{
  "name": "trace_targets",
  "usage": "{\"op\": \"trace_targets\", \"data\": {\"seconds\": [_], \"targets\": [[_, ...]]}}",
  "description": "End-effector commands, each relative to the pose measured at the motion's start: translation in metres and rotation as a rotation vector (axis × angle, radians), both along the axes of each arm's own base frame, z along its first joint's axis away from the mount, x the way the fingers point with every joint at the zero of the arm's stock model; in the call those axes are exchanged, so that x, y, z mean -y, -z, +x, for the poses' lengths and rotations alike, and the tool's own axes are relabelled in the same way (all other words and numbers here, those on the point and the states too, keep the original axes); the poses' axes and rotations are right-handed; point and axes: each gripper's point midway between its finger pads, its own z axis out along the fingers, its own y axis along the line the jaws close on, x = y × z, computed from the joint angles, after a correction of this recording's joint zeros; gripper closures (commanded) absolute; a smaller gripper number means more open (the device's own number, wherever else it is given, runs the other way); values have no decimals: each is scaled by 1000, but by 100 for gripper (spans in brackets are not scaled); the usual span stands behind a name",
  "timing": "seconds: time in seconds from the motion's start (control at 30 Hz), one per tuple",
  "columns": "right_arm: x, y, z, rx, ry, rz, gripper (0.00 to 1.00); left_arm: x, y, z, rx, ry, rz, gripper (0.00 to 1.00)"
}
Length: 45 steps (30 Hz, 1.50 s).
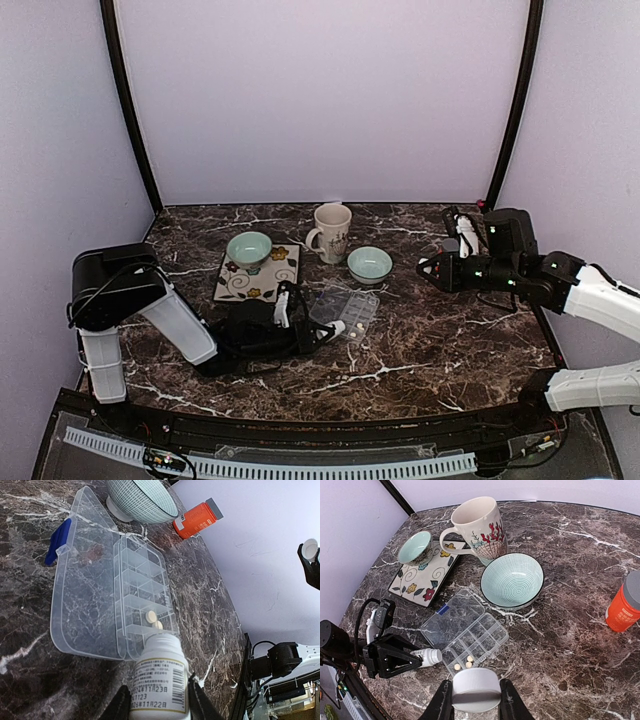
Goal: Sort the pills into containers
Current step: Pour the pill into the compartment of the pill container.
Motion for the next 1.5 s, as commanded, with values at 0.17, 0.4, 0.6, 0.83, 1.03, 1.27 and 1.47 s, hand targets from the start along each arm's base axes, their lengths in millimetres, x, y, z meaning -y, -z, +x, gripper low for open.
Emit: {"op": "trace_targets", "data": {"seconds": [0.17, 0.4, 0.6, 0.83, 1.03, 1.27, 1.47], "targets": [[-1, -3, 3, 11, 7, 25, 98, 4, -19, -1, 32, 9, -16, 100], [-1, -1, 2, 7, 7, 26, 98, 6, -22, -1, 36, 16, -9, 100], [-1, -1, 3, 6, 7, 24, 98, 8, -22, 0, 35, 18, 3, 100], [-2, 0, 3, 4, 6, 24, 98, 8, -22, 1, 32, 16, 15, 100], [-2, 1, 3, 3, 6, 25, 98, 7, -24, 2, 33, 10, 23, 100], [-2, 0, 3, 4, 5, 29, 98, 8, -24, 2, 31, 10, 33, 100], [-2, 0, 3, 3, 3, 30, 98, 8, -25, 3, 29, 8, 42, 100]]}}
